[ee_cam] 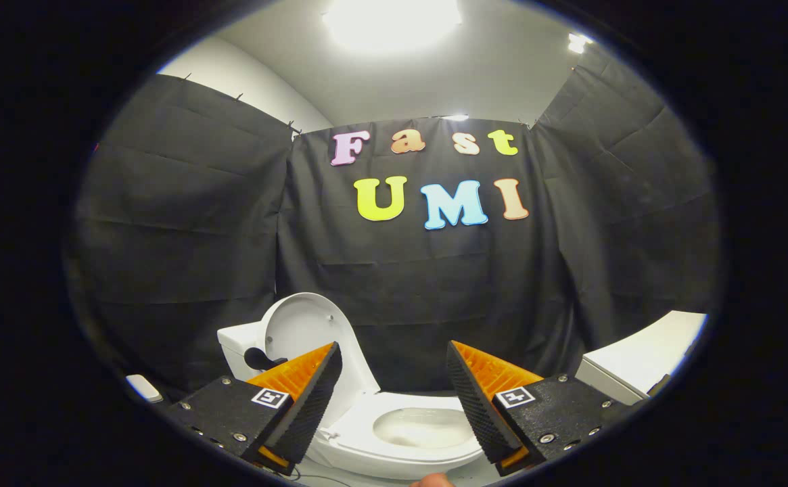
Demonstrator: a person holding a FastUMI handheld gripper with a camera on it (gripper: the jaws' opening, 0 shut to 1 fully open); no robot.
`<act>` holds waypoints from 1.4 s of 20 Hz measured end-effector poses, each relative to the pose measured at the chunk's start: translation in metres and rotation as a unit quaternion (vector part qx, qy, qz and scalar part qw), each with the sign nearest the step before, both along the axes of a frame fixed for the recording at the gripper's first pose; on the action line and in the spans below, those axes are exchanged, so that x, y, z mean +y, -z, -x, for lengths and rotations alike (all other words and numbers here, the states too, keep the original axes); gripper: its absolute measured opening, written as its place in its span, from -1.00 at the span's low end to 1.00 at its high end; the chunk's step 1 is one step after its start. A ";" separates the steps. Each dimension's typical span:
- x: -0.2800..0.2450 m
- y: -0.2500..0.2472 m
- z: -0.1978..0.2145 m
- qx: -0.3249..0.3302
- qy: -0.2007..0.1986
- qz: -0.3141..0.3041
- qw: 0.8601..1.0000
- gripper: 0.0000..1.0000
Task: Open the toilet lid.
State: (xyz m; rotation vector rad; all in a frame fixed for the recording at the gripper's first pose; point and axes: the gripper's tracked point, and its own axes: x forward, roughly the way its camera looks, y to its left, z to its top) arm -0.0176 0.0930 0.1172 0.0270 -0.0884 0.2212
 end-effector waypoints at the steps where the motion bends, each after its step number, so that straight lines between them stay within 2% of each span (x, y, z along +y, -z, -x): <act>1: -0.010 -0.001 0.001 -0.001 0.006 -0.001 1.000 0.90; 13: -0.087 0.018 0.013 0.007 0.067 -0.001 0.998 0.90; 28: -0.098 0.042 0.006 0.034 0.086 0.008 0.996 0.91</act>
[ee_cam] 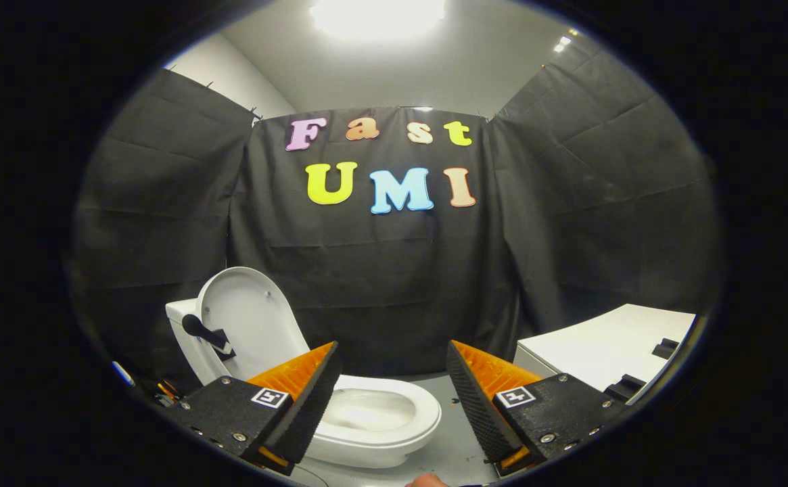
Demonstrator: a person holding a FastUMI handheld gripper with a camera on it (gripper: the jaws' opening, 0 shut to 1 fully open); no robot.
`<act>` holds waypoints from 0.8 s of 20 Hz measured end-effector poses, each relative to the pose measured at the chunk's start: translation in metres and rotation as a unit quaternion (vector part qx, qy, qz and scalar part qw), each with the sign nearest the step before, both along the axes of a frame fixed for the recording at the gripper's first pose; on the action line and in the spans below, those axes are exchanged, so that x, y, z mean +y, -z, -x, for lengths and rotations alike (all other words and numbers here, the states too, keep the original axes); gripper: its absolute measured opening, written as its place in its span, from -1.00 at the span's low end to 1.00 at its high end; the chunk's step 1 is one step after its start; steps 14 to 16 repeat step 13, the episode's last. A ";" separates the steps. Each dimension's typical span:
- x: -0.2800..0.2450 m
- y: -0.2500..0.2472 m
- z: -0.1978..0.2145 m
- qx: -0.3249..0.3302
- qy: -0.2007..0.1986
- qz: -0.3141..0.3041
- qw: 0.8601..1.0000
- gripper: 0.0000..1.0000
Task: Open the toilet lid.
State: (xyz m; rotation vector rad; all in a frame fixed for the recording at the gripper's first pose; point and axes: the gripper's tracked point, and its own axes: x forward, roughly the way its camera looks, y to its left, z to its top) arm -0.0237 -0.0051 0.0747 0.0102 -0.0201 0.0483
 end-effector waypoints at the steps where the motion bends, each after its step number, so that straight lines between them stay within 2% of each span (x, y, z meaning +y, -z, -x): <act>1: 0.001 0.002 0.000 0.002 0.000 -0.001 1.000 0.91; 16: 0.004 0.000 0.002 0.004 -0.011 -0.010 1.000 0.91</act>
